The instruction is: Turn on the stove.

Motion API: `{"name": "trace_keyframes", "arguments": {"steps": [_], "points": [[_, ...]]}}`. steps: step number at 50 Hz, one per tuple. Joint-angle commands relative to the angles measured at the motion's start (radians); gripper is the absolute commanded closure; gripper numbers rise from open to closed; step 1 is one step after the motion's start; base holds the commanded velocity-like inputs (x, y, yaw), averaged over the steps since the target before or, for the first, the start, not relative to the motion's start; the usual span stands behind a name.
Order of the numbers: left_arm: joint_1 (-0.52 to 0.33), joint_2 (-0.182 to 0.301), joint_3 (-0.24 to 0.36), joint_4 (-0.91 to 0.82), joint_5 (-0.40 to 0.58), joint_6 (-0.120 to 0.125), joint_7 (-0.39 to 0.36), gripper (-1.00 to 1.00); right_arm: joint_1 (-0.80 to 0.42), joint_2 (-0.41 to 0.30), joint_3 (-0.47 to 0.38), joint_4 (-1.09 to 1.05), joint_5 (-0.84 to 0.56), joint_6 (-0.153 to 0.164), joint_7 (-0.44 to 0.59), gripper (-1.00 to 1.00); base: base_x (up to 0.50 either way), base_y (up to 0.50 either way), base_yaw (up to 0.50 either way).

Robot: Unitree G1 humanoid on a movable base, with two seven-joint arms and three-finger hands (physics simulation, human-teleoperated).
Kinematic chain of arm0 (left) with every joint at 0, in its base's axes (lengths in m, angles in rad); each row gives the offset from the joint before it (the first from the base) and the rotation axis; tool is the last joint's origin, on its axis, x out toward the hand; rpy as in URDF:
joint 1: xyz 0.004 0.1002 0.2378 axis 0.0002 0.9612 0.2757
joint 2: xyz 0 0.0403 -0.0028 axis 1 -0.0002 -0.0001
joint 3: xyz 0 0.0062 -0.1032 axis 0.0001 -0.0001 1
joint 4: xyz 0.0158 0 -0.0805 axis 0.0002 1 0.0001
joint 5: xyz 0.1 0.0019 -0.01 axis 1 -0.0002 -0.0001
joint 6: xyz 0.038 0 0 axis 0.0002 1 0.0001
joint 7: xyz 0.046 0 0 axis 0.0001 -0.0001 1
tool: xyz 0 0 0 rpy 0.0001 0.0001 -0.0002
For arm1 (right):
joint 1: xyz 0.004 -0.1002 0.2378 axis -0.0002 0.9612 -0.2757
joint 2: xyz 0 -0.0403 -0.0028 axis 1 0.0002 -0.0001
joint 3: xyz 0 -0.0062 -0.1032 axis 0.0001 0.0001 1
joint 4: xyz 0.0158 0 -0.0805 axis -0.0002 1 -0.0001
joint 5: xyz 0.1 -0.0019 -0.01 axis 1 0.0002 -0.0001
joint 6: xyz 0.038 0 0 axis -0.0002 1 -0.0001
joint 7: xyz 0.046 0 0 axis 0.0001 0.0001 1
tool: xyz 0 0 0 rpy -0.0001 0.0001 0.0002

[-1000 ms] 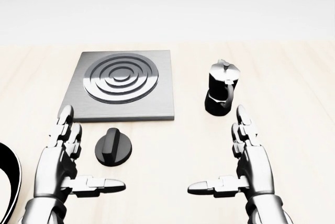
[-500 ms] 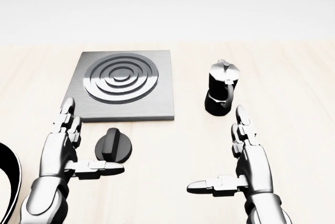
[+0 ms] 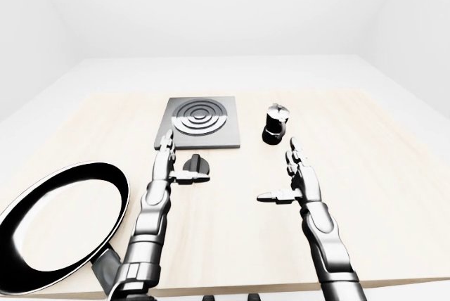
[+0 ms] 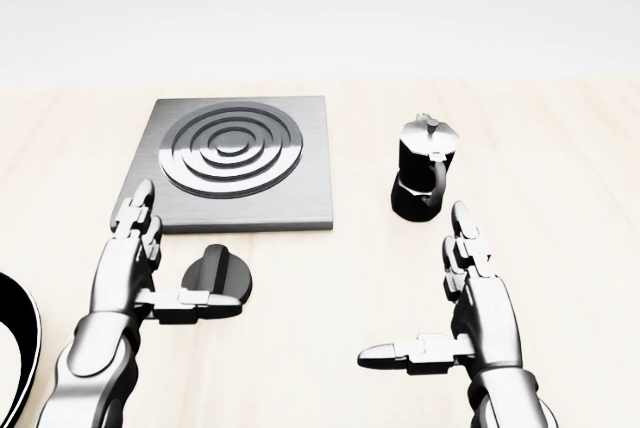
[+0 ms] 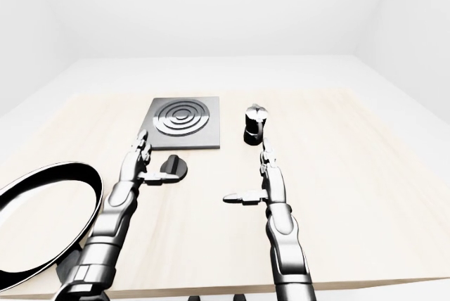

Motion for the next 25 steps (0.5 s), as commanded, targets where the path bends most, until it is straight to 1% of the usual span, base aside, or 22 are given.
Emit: {"name": "trace_keyframes", "arguments": {"steps": [1,3,4,5,6,7,8,11,12,13,14,15,16,20,24,25], "points": [[-0.017,0.004,-0.001,0.029,0.004,-0.004,0.001,-1.00,-0.001,0.000,0.000,0.002,0.001,-0.001,0.000,-1.00,0.00,0.00,0.00],[-0.017,0.004,-0.001,0.029,0.004,-0.004,0.001,-1.00,-0.001,0.000,0.000,0.002,0.001,-0.001,0.000,-1.00,0.00,0.00,0.00],[-0.026,0.007,-0.011,0.102,0.015,0.005,-0.020,-1.00,-0.006,-0.001,0.000,0.023,0.001,-0.014,0.003,-1.00,0.00,0.00,0.00],[-0.025,0.005,-0.012,0.109,0.018,0.007,-0.024,-1.00,-0.005,-0.001,0.000,0.022,0.000,-0.013,0.003,-1.00,0.00,0.00,0.00],[-0.027,0.004,-0.014,0.121,0.022,0.003,-0.026,-1.00,-0.004,-0.001,0.001,0.018,0.000,-0.011,0.003,-1.00,0.00,0.00,0.00],[-0.023,0.002,-0.016,0.115,0.024,0.011,-0.030,-1.00,-0.004,0.000,0.001,0.017,0.000,-0.009,0.002,-1.00,0.00,0.00,0.00],[-0.021,0.001,-0.015,0.114,0.025,0.014,-0.032,-1.00,-0.006,0.000,0.001,0.020,0.000,-0.010,0.002,-1.00,0.00,0.00,0.00],[-0.025,0.001,-0.014,0.129,0.028,0.008,-0.035,-1.00,-0.006,0.000,0.003,0.018,-0.002,-0.008,0.001,-1.00,0.00,0.00,0.00],[-0.024,0.000,-0.016,0.129,0.029,0.015,-0.037,-1.00,-0.007,0.000,0.004,0.021,-0.003,-0.010,0.000,-1.00,0.00,0.00,0.00],[-0.026,0.000,-0.017,0.146,0.032,0.002,-0.036,-1.00,-0.007,0.000,0.003,0.022,-0.003,-0.011,0.000,-1.00,0.00,0.00,0.00],[-0.027,-0.001,-0.018,0.157,0.035,-0.001,-0.039,-1.00,-0.008,0.000,0.002,0.020,-0.002,-0.007,0.000,-1.00,0.00,0.00,0.00],[-0.027,-0.001,-0.018,0.158,0.036,-0.002,-0.039,-1.00,-0.008,0.000,0.002,0.020,-0.001,-0.006,0.000,-1.00,0.00,0.00,0.00],[-0.022,-0.001,-0.023,0.152,0.041,0.008,-0.042,-1.00,-0.011,0.001,0.002,0.025,-0.001,-0.009,0.000,-1.00,0.00,0.00,0.00],[-0.023,-0.005,-0.026,0.169,0.052,0.003,-0.046,-1.00,-0.010,0.000,0.003,0.024,-0.002,-0.009,0.000,-1.00,0.00,0.00,0.00],[-0.021,-0.008,-0.028,0.185,0.057,-0.007,-0.050,-1.00,-0.009,0.000,0.003,0.025,-0.001,-0.011,0.001,-1.00,0.00,0.00,0.00],[-0.021,-0.008,-0.028,0.183,0.057,-0.006,-0.050,-1.00,-0.009,0.000,0.002,0.027,0.000,-0.013,0.001,-1.00,0.00,0.00,0.00]]}}
